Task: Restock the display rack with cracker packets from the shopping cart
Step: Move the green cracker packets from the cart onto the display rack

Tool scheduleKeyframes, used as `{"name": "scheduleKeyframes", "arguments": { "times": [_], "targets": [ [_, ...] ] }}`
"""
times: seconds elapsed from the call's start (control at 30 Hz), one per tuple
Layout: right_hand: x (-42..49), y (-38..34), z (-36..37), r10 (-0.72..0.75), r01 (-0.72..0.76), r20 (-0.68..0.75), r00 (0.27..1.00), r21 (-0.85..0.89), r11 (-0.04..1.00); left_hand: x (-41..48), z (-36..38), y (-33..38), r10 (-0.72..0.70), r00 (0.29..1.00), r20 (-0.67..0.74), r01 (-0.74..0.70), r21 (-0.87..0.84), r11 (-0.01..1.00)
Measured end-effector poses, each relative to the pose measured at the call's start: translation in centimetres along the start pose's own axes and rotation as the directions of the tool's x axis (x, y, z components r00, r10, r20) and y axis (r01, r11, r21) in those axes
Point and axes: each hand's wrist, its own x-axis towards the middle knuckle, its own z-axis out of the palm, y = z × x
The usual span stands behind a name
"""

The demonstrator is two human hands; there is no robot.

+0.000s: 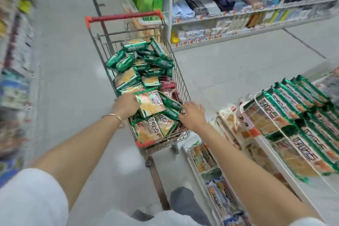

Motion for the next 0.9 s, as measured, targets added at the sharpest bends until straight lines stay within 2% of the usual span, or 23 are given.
{"name": "scheduleKeyframes", "arguments": {
  "times": [0.23, 0.37, 0.43, 0.47, 0.57, 0.63, 0.7, 0.77, 0.83, 0.9],
  "targets": [
    [9.5, -0.2, 1.1, -0.042, 0.037, 0.083, 0.996, 0.062, 0.997, 4.4, -1.4, -2.5, -0.156, 0.987, -0.043, 0.151, -0.104, 0.983],
    [14.8, 0.7, 2.7, 0.092, -0.11, 0.123, 0.988, 0.148, 0.983, 7.2, -1.7, -2.4, -0.217, 0.976, -0.034, 0.212, -0.109, 0.971],
    [16.3, 1.2, 4.3, 0.156, -0.174, 0.185, 0.97, 0.084, 0.981, 8.6, -2.0, -2.0, -0.244, 0.969, -0.042, 0.238, -0.11, 0.965],
    [16.9, 1.5, 5.2, 0.145, -0.165, 0.246, 0.958, 0.063, 0.984, 9.3, -2.0, -1.8, -0.249, 0.967, -0.045, 0.243, -0.108, 0.964],
    [18.0, 1.9, 7.4, 0.077, -0.139, 0.367, 0.927, 0.146, 0.979, 10.8, -2.1, -1.1, -0.258, 0.964, -0.063, 0.247, -0.144, 0.958],
    [18.1, 1.9, 7.8, 0.106, -0.201, 0.318, 0.942, 0.281, 0.938, 11.4, -2.2, -0.5, -0.268, 0.961, -0.065, 0.254, -0.17, 0.952],
    [17.7, 1.7, 7.3, 0.203, -0.263, 0.176, 0.963, 0.461, 0.848, 11.9, -2.0, -0.4, -0.272, 0.961, -0.048, 0.257, -0.209, 0.944],
    [17.2, 1.3, 5.5, 0.334, -0.273, 0.022, 0.942, 0.627, 0.729, 12.5, -1.9, -0.3, -0.302, 0.953, -0.029, 0.281, -0.295, 0.913],
    [16.3, 0.9, 3.4, 0.323, -0.14, -0.099, 0.941, 0.756, 0.64, 13.2, -1.9, 0.2, -0.371, 0.928, 0.027, 0.336, -0.492, 0.803],
    [15.2, 0.7, 2.0, 0.171, 0.06, -0.233, 0.957, 0.739, 0.671, 13.5, -2.0, 1.0, -0.411, 0.895, 0.172, 0.405, -0.699, 0.589]
  ]
}}
